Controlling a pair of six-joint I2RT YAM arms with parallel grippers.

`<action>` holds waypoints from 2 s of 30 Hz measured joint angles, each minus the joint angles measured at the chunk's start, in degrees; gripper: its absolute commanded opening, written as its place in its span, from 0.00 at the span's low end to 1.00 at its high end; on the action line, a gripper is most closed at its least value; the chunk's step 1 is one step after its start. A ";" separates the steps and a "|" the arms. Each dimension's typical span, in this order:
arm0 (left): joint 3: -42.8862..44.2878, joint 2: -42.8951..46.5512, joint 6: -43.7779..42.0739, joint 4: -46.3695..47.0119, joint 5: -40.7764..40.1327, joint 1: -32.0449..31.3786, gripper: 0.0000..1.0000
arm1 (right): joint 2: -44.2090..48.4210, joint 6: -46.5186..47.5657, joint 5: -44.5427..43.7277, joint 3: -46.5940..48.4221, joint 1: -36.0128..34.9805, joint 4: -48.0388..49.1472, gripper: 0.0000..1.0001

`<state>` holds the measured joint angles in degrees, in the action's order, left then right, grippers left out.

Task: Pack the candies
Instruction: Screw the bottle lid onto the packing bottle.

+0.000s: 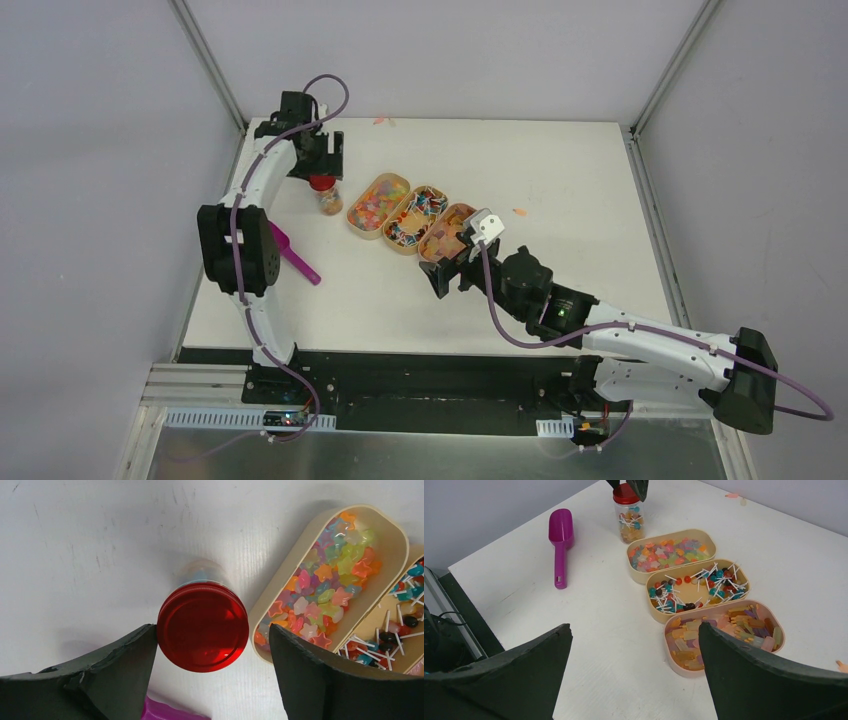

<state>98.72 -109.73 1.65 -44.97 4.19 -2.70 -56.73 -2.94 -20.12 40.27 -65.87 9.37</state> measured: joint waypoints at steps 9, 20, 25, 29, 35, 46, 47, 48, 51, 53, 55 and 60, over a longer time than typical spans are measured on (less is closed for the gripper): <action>-0.87 0.00 -1.57 -0.09 -2.67 -1.07 0.86 | -0.20 0.00 0.11 0.00 0.04 0.28 0.99; -0.87 0.04 -2.45 -0.09 -3.80 -1.40 0.85 | -1.60 -0.02 0.31 0.00 0.22 1.09 1.00; -0.87 0.04 -2.56 -0.11 -5.05 -1.86 0.79 | -2.01 -0.02 0.92 0.00 0.28 1.16 1.00; -0.87 0.04 -2.78 -0.11 -5.42 -1.88 0.70 | -1.99 -0.04 0.98 0.00 0.33 1.16 1.00; -0.90 0.04 -4.26 -0.11 -5.33 -1.88 0.58 | -1.88 -0.04 0.96 0.00 0.44 1.16 1.00; -4.24 1.79 -13.94 2.12 0.94 -1.66 0.52 | -1.81 -0.11 1.68 -0.11 0.76 1.51 1.00; -4.63 1.99 -14.91 2.43 1.68 -1.53 0.51 | -1.81 -0.09 1.81 -0.11 0.81 1.55 0.99; -4.87 2.08 -15.80 2.60 2.32 -1.36 0.50 | -1.81 -0.07 1.97 -0.11 0.87 1.55 1.00; -4.83 2.08 -16.48 2.51 3.41 -1.18 0.47 | -1.97 0.48 3.10 -0.24 1.40 2.38 1.00; -4.68 2.05 -16.41 2.34 3.96 -0.96 0.46 | -2.73 1.68 4.85 -0.68 2.51 4.92 0.99; -4.68 2.05 -16.02 2.27 4.22 -0.94 0.46 | -4.72 3.32 6.97 -0.76 4.02 8.09 1.00; -4.59 2.29 -14.05 1.33 4.83 -0.96 0.46 | -15.23 8.90 12.52 -0.59 6.97 18.88 1.00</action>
<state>94.13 -107.44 -12.40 -43.64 9.02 -3.66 -71.96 5.96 -7.60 39.68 -58.89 28.25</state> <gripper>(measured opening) 0.606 0.994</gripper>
